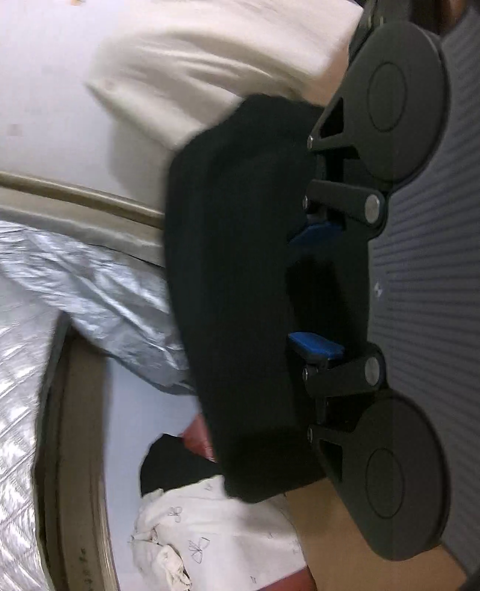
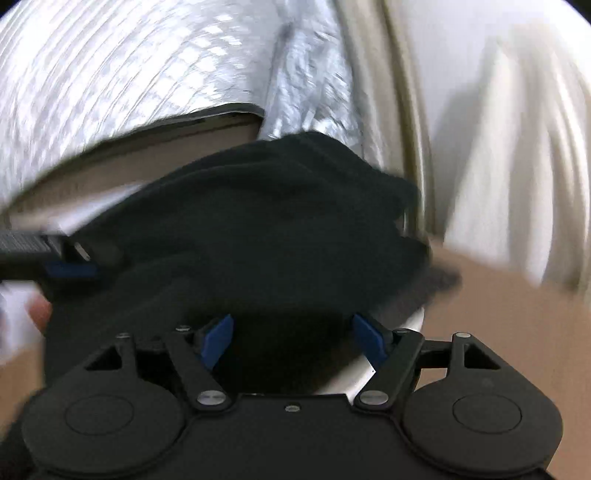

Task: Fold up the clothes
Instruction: 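Lower the bundle onto the folded clothes stack and open both grippers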

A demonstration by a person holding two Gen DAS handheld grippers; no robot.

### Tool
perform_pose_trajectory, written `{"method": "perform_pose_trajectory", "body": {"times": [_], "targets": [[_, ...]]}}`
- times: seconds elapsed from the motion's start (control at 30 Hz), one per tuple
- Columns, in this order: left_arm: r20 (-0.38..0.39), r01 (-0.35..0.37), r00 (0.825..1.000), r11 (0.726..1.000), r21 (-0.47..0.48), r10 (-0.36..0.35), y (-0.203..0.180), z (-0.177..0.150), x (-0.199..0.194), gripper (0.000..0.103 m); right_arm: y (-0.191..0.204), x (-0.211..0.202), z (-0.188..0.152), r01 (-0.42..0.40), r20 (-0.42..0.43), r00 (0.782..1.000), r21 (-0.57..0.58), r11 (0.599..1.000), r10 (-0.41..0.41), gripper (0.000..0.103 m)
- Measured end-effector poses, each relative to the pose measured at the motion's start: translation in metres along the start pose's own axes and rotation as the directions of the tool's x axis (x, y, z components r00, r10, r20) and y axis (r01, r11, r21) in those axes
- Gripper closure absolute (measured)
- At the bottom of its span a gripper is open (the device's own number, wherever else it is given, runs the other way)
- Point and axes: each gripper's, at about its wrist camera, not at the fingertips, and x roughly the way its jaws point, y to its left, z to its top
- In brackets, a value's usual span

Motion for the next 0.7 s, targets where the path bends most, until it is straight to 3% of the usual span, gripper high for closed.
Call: {"method": "perform_pose_trajectory", "body": {"times": [0.1,0.13,0.33,0.43,0.5,0.7], "targets": [[-0.05,-0.044,0.998,0.998,0.035,0.045,-0.013,-0.009,-0.002,0.044,-0.002,-0.03,-0.011,0.026,-0.024,0.999,0.078,0.997,-0.024,0.026],[-0.065,-0.056,0.996,0.998,0.036,0.058,-0.017,-0.011,-0.006,0.037,0.002,-0.041,-0.015,0.039,-0.031,0.999,0.078,0.996,-0.036,0.026],[-0.096,-0.082,0.992,0.996,0.027,0.084,-0.04,-0.016,-0.057,0.019,0.033,-0.11,-0.018,0.062,0.0,0.998,0.034,0.997,-0.063,0.021],[-0.074,-0.109,0.991,0.991,0.073,0.114,-0.058,-0.019,-0.093,0.018,0.048,-0.14,-0.017,0.084,0.022,0.996,0.013,0.996,-0.084,0.017],[-0.052,-0.12,0.991,0.989,0.09,0.125,-0.07,-0.024,-0.118,0.011,0.058,-0.157,-0.019,0.109,0.032,0.994,-0.013,0.994,-0.108,0.012],[-0.047,-0.13,0.99,0.987,0.1,0.135,-0.098,-0.057,-0.179,0.009,0.087,-0.203,-0.033,0.183,0.017,0.983,-0.037,0.982,-0.182,0.011]]}}
